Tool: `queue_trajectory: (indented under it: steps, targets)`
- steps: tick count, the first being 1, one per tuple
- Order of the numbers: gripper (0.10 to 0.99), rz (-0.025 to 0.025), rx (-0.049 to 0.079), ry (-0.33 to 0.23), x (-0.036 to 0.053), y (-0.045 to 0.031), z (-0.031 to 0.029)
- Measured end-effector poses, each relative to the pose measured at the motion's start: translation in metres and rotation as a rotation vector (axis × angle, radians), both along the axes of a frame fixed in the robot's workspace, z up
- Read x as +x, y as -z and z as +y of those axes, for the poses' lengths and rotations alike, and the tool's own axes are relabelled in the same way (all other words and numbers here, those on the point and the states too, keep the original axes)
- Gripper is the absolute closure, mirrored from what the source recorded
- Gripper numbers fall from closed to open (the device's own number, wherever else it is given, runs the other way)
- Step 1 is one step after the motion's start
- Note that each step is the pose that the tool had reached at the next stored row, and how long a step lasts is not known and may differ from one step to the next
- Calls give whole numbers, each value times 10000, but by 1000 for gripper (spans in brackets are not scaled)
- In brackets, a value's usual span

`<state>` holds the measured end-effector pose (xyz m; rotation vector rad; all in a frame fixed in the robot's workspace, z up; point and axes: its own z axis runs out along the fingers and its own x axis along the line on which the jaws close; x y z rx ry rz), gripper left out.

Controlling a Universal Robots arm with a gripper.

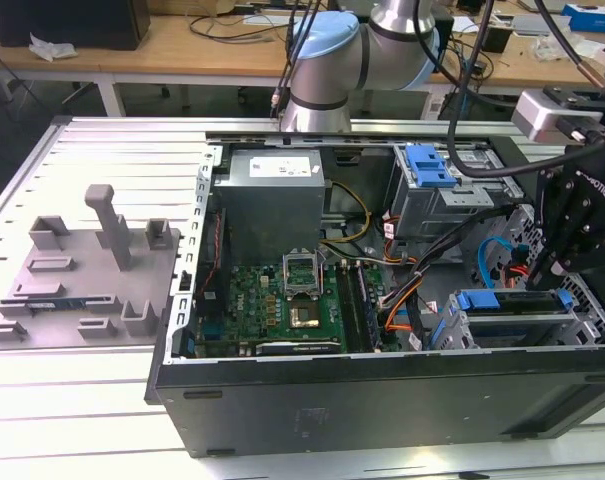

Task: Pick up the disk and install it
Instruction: 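Insert the first disk wire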

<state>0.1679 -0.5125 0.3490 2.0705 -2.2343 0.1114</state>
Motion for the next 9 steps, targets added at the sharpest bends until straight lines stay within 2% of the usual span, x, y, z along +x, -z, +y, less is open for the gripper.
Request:
queue_trajectory:
  steps: [6, 9]
  targets:
    - [922, 0, 0, -49, 0, 0, 0]
    - [922, -40, 1, -49, -2, 1, 0]
